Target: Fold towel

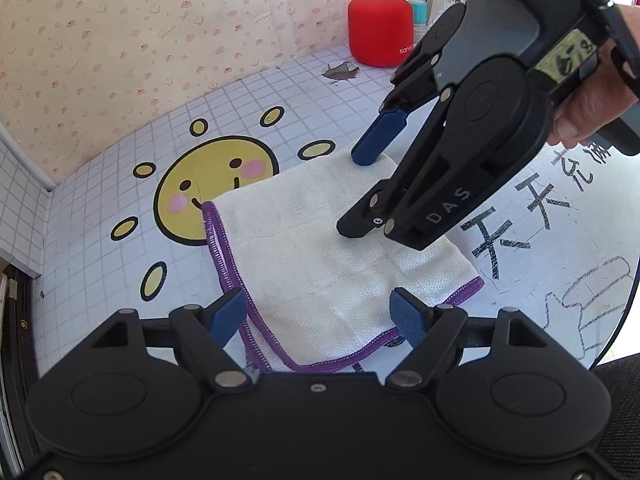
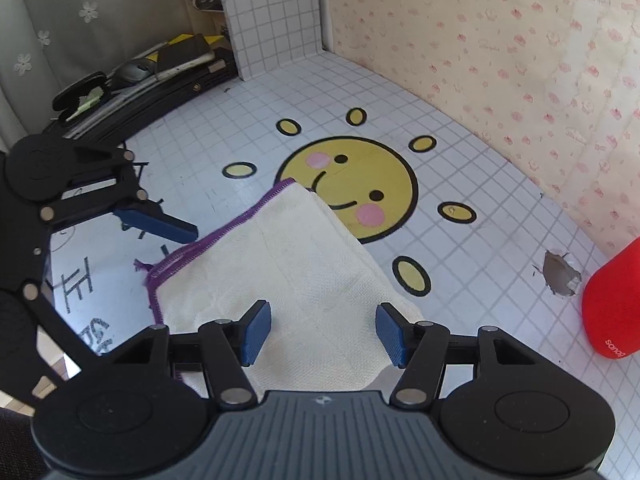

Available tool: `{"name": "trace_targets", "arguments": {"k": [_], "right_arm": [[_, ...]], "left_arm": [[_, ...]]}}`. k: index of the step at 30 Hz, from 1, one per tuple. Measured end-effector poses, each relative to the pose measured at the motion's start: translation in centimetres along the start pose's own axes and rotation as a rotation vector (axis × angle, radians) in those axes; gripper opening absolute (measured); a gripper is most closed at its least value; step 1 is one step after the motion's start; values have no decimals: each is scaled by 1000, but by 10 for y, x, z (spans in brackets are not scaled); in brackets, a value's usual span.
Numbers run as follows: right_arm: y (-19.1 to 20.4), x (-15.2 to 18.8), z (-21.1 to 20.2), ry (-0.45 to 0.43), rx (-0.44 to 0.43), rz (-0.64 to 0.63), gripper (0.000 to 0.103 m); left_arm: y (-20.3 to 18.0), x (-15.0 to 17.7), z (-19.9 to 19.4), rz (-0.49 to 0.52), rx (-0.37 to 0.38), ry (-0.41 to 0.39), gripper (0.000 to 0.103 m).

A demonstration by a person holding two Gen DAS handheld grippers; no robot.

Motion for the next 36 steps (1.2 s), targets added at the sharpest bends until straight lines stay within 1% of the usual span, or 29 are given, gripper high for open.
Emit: {"name": "trace_targets", "arguments": {"k": [3,7,9,10,11,14,17,20,21,24,27,33,36], "right_arm": [[-9,1,-1,-14,-1,33,59],[-18,3,-3,-5,24,18,59],[-22,2,-5,4,30,24,59],[-24,-1,-9,-8,28,47,59],[-23,-5,-14,-26,6,74,59],[-14,-16,-21,-48,-109,134,59],[-2,-25,-16,-49,-149,132,59],[8,-34,-5,-39,-169,131,59],[9,-35,-2,-32,-171,129,59],[8,-38,11,-25,-126,120,59],[4,-38,17,-17,-116,126,59],[3,-43,16,-34,-117,137,60],[14,-46,7,-59,-157,131,60]], "left_arm": [[-6,-3,4,-11,25,-2,80],[-15,-7,9,-19,29,-5,80],[-18,-11,8,-19,34,-12,80],[-19,-12,8,-18,37,-18,80],[-20,-14,7,-15,38,-22,80],[-24,-16,9,2,37,-24,80],[-25,-17,10,6,40,-24,80],[-24,-16,11,-2,46,-21,80],[-24,-16,11,-4,48,-20,80],[-25,-15,12,-4,53,-13,80],[-26,-14,13,-2,55,-11,81],[-25,-13,12,-9,53,-13,81],[-23,-13,9,-13,46,-20,81]]}}
Point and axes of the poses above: each gripper's, at about its wrist camera, not at the fingertips, and z roughly the way its jaws point, y to its left, x to its underside, the point moved 8 cm from there along z, roughly the way its jaws point, and after that the axes turned 15 degrees about z, right-handed, at the moved point
